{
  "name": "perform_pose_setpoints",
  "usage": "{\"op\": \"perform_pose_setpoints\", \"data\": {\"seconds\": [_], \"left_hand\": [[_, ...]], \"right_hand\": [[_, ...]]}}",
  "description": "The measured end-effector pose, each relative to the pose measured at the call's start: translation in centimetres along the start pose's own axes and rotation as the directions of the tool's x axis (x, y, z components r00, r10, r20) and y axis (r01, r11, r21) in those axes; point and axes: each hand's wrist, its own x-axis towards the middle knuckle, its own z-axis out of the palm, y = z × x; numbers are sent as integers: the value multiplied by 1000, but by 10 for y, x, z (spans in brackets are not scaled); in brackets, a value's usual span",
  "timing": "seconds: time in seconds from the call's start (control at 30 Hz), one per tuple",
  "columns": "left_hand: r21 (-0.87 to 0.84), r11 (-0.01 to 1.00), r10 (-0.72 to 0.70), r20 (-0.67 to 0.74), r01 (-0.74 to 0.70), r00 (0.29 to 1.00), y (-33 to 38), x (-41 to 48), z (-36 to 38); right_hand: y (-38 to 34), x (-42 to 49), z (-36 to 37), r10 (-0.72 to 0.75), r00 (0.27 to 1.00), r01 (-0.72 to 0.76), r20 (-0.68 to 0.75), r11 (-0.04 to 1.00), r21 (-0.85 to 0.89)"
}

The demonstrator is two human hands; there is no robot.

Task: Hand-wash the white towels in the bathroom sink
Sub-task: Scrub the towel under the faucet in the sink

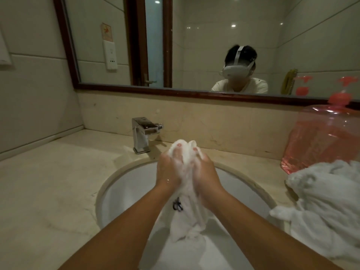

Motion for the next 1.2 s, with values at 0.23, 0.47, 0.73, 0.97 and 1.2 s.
{"op": "perform_pose_setpoints", "data": {"seconds": [0.23,0.47,0.73,0.97,1.2], "left_hand": [[-174,984,71,138,-46,988,0,-18,-6],[-506,719,-287,408,476,867,-13,6,-16],[-303,951,35,317,67,948,-6,-8,-13],[-222,965,-118,113,141,987,-6,-6,-10],[-351,880,-276,168,319,946,-11,5,-22]], "right_hand": [[-2,8,-2,76,997,-69,-30,981,180],[15,13,-18,203,954,-241,221,957,163],[17,22,-23,200,968,-249,151,846,471],[13,11,-17,-61,995,50,78,990,128],[16,18,-26,2,1000,-2,-8,1000,18]]}}
